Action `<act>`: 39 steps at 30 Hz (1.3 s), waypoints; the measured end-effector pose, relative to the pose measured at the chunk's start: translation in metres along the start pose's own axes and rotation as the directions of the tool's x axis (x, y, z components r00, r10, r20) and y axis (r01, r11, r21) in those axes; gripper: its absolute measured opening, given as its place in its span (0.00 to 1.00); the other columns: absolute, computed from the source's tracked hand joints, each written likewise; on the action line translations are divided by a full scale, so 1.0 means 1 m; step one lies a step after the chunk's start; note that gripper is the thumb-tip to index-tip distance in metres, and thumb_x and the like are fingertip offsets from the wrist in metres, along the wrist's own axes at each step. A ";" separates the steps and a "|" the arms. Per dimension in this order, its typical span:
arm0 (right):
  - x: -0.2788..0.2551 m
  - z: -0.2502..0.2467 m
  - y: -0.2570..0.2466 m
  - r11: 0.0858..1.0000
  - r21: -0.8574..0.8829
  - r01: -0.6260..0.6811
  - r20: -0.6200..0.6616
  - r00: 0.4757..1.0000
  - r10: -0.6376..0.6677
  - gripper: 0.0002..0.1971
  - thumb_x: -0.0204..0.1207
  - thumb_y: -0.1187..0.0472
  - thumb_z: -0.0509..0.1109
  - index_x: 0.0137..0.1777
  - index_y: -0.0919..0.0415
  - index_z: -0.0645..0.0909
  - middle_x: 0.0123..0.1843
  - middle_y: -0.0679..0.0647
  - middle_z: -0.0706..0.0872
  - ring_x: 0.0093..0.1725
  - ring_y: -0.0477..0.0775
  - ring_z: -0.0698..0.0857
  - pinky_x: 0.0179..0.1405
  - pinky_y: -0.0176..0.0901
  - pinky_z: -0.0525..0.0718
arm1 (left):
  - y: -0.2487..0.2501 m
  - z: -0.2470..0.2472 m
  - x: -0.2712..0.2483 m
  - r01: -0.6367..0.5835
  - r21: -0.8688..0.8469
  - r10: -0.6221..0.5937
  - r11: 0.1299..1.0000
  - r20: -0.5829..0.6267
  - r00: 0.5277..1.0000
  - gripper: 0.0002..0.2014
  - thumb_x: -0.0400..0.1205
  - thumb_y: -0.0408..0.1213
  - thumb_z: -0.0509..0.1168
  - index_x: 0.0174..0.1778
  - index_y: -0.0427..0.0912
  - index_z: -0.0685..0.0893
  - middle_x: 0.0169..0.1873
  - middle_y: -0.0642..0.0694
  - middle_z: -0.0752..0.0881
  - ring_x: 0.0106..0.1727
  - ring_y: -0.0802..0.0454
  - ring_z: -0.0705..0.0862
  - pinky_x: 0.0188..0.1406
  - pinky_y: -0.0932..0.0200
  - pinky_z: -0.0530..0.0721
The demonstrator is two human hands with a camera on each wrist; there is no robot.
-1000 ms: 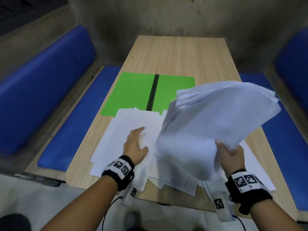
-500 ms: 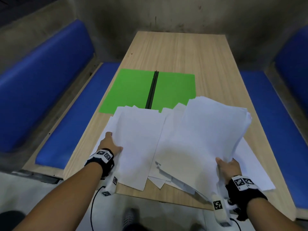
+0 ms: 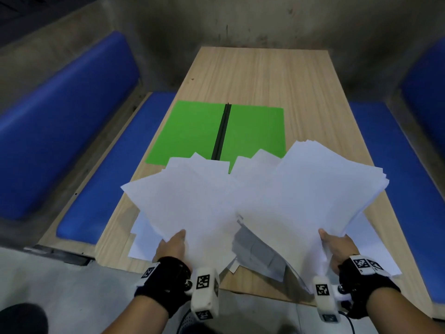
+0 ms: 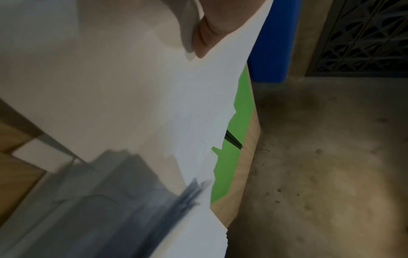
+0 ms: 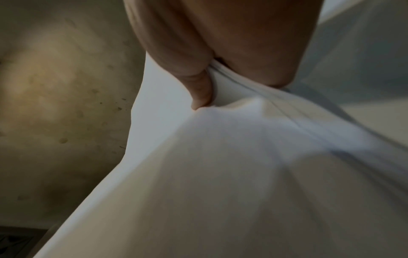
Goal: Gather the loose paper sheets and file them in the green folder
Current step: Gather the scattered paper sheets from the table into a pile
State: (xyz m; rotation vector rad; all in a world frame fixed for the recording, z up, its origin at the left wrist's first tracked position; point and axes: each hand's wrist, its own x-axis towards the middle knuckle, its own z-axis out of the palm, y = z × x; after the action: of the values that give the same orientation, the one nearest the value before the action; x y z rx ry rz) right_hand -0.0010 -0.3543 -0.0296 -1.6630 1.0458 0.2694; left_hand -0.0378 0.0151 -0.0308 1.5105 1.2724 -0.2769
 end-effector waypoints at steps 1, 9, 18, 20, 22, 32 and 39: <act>0.001 0.000 0.000 1.000 -0.007 0.008 -0.003 1.000 -0.008 0.38 0.76 0.54 0.72 0.78 0.76 0.62 0.78 0.70 0.71 0.73 0.72 0.74 0.71 0.60 0.73 | 0.005 0.002 -0.006 -0.003 -0.006 0.003 1.000 0.002 1.000 0.40 0.77 0.54 0.66 0.81 0.41 0.60 0.83 0.42 0.57 0.79 0.36 0.65 0.78 0.41 0.65; 0.004 0.001 0.003 1.000 -0.014 0.021 0.021 1.000 -0.021 0.36 0.77 0.57 0.71 0.78 0.75 0.63 0.78 0.69 0.71 0.73 0.73 0.74 0.66 0.59 0.75 | 0.037 0.014 -0.023 -0.188 -0.082 0.177 0.979 -0.120 0.977 0.36 0.81 0.36 0.65 0.82 0.35 0.53 0.82 0.38 0.60 0.81 0.38 0.64 0.80 0.47 0.63; 0.005 0.000 0.002 1.000 -0.014 0.023 0.033 0.999 -0.023 0.34 0.78 0.59 0.69 0.77 0.78 0.61 0.78 0.72 0.69 0.75 0.73 0.71 0.70 0.58 0.71 | 0.055 -0.028 0.023 -0.238 0.695 0.377 0.679 -0.051 0.925 0.19 0.74 0.45 0.66 0.58 0.40 0.76 0.68 0.38 0.67 0.68 0.36 0.65 0.68 0.39 0.71; 0.007 0.000 0.003 0.999 -0.032 0.026 0.035 0.999 -0.025 0.34 0.78 0.59 0.69 0.77 0.78 0.62 0.78 0.71 0.69 0.75 0.73 0.71 0.71 0.58 0.71 | 0.057 -0.029 0.025 -0.241 0.726 0.377 0.644 -0.028 0.926 0.25 0.73 0.46 0.69 0.63 0.43 0.72 0.70 0.40 0.62 0.68 0.36 0.63 0.67 0.37 0.72; 0.008 0.002 0.004 0.999 -0.036 0.017 0.035 0.999 -0.016 0.36 0.77 0.57 0.70 0.78 0.77 0.61 0.78 0.70 0.70 0.75 0.72 0.71 0.73 0.58 0.71 | 0.059 -0.029 0.025 -0.271 0.679 0.389 0.682 -0.024 0.921 0.32 0.72 0.43 0.72 0.70 0.44 0.66 0.69 0.38 0.63 0.67 0.32 0.67 0.62 0.37 0.76; 0.017 0.000 0.010 0.999 0.028 -0.026 0.032 0.999 0.025 0.39 0.73 0.52 0.74 0.77 0.75 0.64 0.77 0.68 0.73 0.73 0.70 0.75 0.73 0.60 0.73 | 0.082 -0.058 0.016 -0.583 0.472 0.615 0.661 0.105 0.782 0.10 0.76 0.26 0.62 0.49 0.42 0.83 0.44 0.37 0.86 0.44 0.43 0.81 0.46 0.55 0.76; 0.021 -0.005 0.014 0.993 0.109 -0.047 0.064 0.997 0.040 0.52 0.66 0.44 0.78 0.81 0.73 0.57 0.80 0.65 0.69 0.73 0.70 0.74 0.63 0.56 0.75 | 0.138 -0.086 0.014 -0.726 0.368 0.708 0.581 0.212 0.674 0.15 0.77 0.20 0.62 0.54 0.38 0.85 0.46 0.38 0.86 0.49 0.41 0.84 0.50 0.49 0.80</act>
State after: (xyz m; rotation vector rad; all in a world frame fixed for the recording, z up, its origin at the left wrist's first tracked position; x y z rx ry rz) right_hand -0.0007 -0.3697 -0.0507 -1.5246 1.0337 0.2844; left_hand 0.0423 0.1155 0.0696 2.2656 0.4624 -0.0361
